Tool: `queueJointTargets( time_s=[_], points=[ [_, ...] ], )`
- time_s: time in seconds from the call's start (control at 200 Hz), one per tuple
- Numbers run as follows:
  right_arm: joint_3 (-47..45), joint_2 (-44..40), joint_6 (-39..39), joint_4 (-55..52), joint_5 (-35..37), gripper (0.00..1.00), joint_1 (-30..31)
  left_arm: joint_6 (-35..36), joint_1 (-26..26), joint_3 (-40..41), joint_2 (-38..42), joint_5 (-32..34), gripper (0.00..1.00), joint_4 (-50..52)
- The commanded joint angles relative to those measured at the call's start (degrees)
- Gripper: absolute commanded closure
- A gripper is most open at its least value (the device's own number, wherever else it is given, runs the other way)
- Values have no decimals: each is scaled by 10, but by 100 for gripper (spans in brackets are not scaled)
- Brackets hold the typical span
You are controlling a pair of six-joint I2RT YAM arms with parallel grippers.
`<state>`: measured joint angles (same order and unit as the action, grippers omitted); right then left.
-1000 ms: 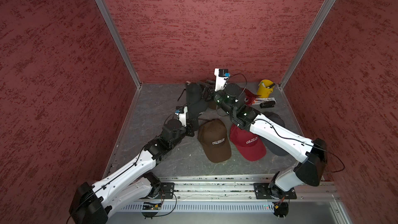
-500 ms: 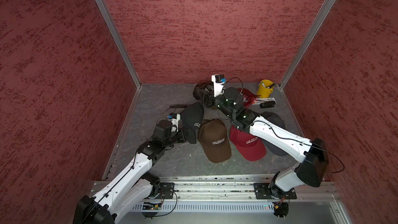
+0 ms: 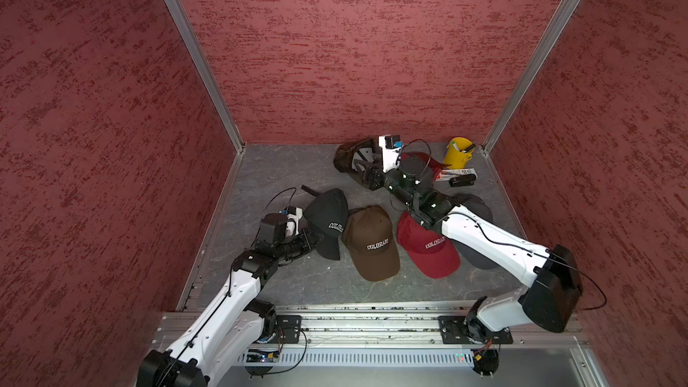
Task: Open the adjustable buckle of the baseball cap
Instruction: Place the baseball cap at the center of the board, then pick up the baseball cap from the center of the board.
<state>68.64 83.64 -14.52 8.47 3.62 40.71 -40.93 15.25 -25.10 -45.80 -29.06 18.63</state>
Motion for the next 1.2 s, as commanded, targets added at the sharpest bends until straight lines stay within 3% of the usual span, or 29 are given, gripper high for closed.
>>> queueJointTargets(
  time_s=[0.0, 0.05, 0.316, 0.426, 0.566, 0.912, 1.197],
  points=[
    [-13, -21, -1, 12, -22, 32, -22, -34, -9, 5, 17, -3, 84, 49],
    [-20, -21, -2, 13, -28, 32, -33, -44, -11, 7, 22, 7, 74, 70],
    [-42, -7, 3, 22, -51, 31, -84, -73, -12, -15, 46, 95, 47, 198],
    [-29, 33, 4, 9, -59, 30, -107, -74, -12, -35, 60, 132, 24, 244],
    [7, 83, 7, -13, -72, 30, -134, -66, -10, -55, 55, 160, 9, 258],
    [114, 218, 18, -38, -99, 30, -180, -14, -6, -117, -46, 185, 2, 213],
    [209, 339, 40, -89, -145, 31, -210, 47, 39, -207, -20, 271, 0, 234]
  ],
)
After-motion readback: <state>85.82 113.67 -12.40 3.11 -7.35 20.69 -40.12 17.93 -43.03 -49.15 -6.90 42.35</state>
